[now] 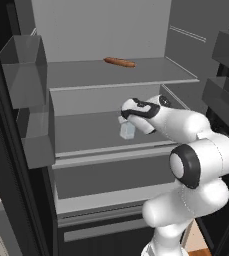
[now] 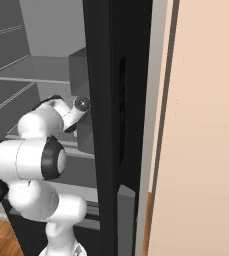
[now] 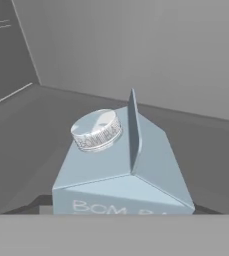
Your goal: Take out the milk from the fridge and place it on the tray on the counter. Then take the sugar cube near the tray and place it in the tray.
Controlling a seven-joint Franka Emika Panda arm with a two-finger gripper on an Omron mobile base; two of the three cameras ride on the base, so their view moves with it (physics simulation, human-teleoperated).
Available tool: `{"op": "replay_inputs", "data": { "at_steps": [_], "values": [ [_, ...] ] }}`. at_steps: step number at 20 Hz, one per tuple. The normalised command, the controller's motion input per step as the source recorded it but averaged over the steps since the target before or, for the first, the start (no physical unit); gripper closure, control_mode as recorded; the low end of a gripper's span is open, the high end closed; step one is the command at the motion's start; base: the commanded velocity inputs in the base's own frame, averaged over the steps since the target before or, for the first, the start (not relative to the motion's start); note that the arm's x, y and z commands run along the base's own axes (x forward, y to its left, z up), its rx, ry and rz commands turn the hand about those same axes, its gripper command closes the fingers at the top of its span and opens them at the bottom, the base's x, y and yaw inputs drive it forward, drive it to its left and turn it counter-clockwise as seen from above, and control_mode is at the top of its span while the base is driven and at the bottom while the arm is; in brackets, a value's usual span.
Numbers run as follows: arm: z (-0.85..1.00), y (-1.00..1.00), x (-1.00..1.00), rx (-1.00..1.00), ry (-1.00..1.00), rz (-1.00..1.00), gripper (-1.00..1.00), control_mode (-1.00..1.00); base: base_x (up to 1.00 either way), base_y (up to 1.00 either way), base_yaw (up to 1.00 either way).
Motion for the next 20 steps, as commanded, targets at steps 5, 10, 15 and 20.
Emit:
{"op": "replay_inputs", "data": {
  "at_steps": [5, 10, 15, 20],
  "values": [
    [0.82, 0.04, -0.82, -0.05, 0.01, -0.08, 1.00, -1.00, 0.00, 0.00, 0.00],
    [1.00, 0.00, -0.67, -0.04, 0.14, -0.12, 1.00, -1.00, 0.00, 0.00, 0.00],
    [0.96, 0.00, -0.55, -0.12, 0.06, -0.12, 1.00, -1.00, 0.00, 0.00, 0.00],
    [0.83, -0.15, -0.92, -0.17, -0.14, -0.03, 1.00, -1.00, 0.00, 0.00, 0.00]
  ]
}}
